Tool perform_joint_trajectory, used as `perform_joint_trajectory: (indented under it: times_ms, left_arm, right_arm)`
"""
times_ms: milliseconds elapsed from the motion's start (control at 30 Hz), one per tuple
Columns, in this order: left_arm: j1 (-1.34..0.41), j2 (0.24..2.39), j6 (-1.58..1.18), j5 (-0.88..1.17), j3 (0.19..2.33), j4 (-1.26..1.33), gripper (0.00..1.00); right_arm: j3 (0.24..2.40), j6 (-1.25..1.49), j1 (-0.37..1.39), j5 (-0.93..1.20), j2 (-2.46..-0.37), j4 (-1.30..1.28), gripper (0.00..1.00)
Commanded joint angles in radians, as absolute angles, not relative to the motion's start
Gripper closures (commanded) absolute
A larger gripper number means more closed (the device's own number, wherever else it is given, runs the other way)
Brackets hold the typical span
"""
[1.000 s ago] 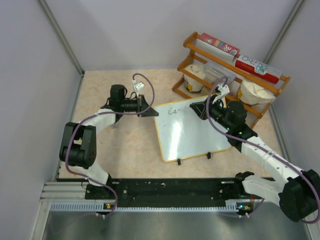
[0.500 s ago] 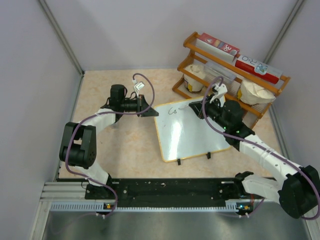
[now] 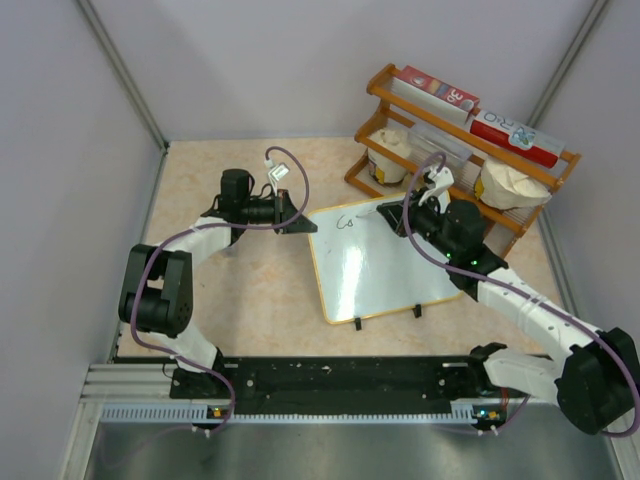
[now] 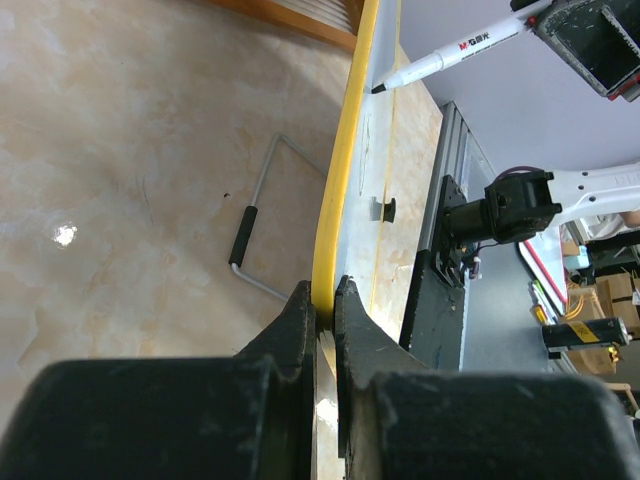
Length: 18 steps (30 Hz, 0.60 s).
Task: Write a sentence on the whiteboard
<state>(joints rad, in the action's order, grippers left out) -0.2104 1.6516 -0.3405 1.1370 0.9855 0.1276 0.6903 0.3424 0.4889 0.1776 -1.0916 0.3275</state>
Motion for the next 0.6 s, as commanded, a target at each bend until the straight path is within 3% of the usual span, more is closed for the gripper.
perform_joint_trajectory:
  times_ms: [0, 567]
  left_arm:
    - [-0.242, 1.649, -0.179, 1.097, 0.977, 0.103, 1.0]
    - [-0.242, 1.649, -0.172, 1.091, 0.976, 0.092, 1.0]
  right_arm:
    - [0.707, 0.341, 0.497, 0.172, -1.098, 0.351, 1.0]
    - [0.666, 0.333, 0.497, 0.202, -1.062, 0.295, 1.0]
